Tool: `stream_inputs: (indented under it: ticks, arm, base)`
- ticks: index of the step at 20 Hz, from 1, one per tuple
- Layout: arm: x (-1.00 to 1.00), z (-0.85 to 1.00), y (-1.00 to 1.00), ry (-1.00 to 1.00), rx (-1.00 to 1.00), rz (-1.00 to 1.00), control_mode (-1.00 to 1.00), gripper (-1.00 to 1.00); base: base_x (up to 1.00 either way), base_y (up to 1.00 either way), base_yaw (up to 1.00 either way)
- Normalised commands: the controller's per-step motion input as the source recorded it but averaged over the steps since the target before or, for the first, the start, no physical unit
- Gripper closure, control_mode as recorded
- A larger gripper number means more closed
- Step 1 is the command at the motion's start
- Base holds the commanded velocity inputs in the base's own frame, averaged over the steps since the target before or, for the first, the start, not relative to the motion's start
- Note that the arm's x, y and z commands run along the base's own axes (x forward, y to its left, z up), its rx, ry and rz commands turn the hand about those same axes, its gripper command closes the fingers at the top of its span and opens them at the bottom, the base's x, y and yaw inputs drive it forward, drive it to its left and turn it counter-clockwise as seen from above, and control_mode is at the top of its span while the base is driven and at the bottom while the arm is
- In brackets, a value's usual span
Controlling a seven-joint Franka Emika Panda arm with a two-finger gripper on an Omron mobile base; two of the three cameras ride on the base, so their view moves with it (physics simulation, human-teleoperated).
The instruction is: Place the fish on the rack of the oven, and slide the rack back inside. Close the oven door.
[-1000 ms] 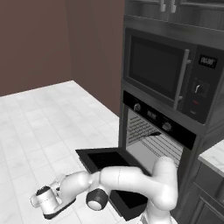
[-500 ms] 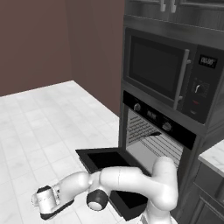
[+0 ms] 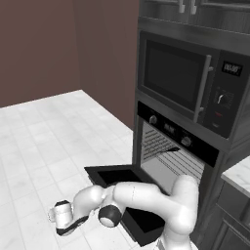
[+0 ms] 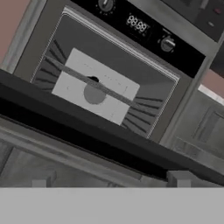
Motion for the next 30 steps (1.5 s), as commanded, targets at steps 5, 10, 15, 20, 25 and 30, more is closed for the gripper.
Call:
stream_inputs:
  ticks: [5, 10, 15, 20, 25, 30]
  arm:
    - [0.0, -1.0, -0.52, -0.27, 0.0, -0.13, -1.0, -1.0]
    - [0.0, -1.0, -0.67, -0.3, 0.0, -0.16, -1.0, -1.0]
    - [0.0, -1.0, -0.69, -0.32, 0.0, -0.18, -1.0, -1.0]
    - [-0.29, -0.61, -0.95, -0.46, 0.0, -0.19, -1.0, -1.0]
    - [-0.29, 0.08, -1.0, -0.59, 0.0, -0.15, -1.0, -1.0]
    - [-0.26, 0.7, -1.0, -0.65, 0.0, -0.06, -1.0, -1.0]
  base:
    - [0.0, 0.0, 0.0]
    - [0.0, 0.0, 0.0]
    - [0.0, 0.0, 0.0]
    - [0.0, 0.0, 0.0]
    - [0.0, 0.0, 0.0]
    - [0.0, 0.0, 0.0]
